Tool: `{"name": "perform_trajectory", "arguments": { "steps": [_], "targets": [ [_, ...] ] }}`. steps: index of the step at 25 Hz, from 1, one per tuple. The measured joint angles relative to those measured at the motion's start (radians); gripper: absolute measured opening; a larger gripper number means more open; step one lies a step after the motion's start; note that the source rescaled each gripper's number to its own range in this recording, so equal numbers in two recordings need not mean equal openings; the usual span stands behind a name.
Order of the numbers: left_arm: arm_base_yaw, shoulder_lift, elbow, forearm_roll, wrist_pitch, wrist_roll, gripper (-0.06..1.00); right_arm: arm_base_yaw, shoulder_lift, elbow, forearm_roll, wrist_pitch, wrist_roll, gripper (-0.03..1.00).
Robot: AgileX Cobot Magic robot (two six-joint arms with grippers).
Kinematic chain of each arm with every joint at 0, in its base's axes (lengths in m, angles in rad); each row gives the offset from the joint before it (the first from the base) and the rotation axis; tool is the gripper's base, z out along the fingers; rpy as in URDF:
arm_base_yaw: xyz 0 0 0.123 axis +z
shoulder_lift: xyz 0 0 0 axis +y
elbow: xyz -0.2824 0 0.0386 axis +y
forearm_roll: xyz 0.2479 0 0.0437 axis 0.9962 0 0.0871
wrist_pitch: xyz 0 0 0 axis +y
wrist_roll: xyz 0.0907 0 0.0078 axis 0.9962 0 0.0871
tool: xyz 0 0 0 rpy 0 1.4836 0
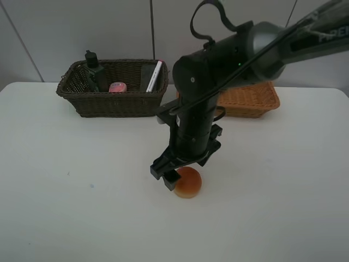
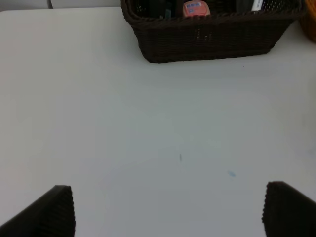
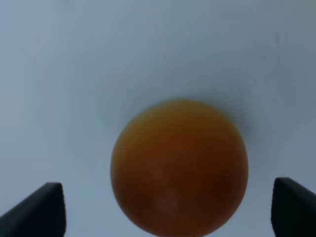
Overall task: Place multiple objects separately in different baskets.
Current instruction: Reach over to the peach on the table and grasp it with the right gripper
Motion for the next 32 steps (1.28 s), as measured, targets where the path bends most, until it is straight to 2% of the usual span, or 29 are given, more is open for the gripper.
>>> {"name": "perform_trajectory", "arguments": {
  "steps": [10,25,26,28,29,30,31,32],
  "targets": [
    [0.000,0.000,0.000,0.000,0.000,0.000,1.00,0.000,0.007,0.000,-0.002,-0.049,-0.006,0.95],
    [0.000,0.000,0.000,0.000,0.000,0.000,1.00,0.001,0.138,0.000,-0.041,-0.062,-0.006,0.95],
    [0.000,0.000,0.000,0.000,0.000,0.000,1.00,0.002,0.138,-0.001,-0.042,-0.061,-0.006,0.92],
    [0.000,0.000,0.000,0.000,0.000,0.000,1.00,0.002,0.139,-0.003,-0.053,-0.054,-0.006,0.69],
    [0.000,0.000,0.000,0.000,0.000,0.000,1.00,0.002,0.139,-0.003,-0.060,-0.048,-0.006,0.49],
    [0.000,0.000,0.000,0.000,0.000,0.000,1.00,0.002,0.141,-0.003,-0.062,-0.043,-0.006,0.23],
    [0.000,0.000,0.000,0.000,0.000,0.000,1.00,0.002,0.141,-0.003,-0.062,-0.036,-0.007,0.04],
    [0.000,0.000,0.000,0.000,0.000,0.000,1.00,0.002,0.142,-0.004,-0.062,-0.031,-0.011,0.00]
  ]
}}
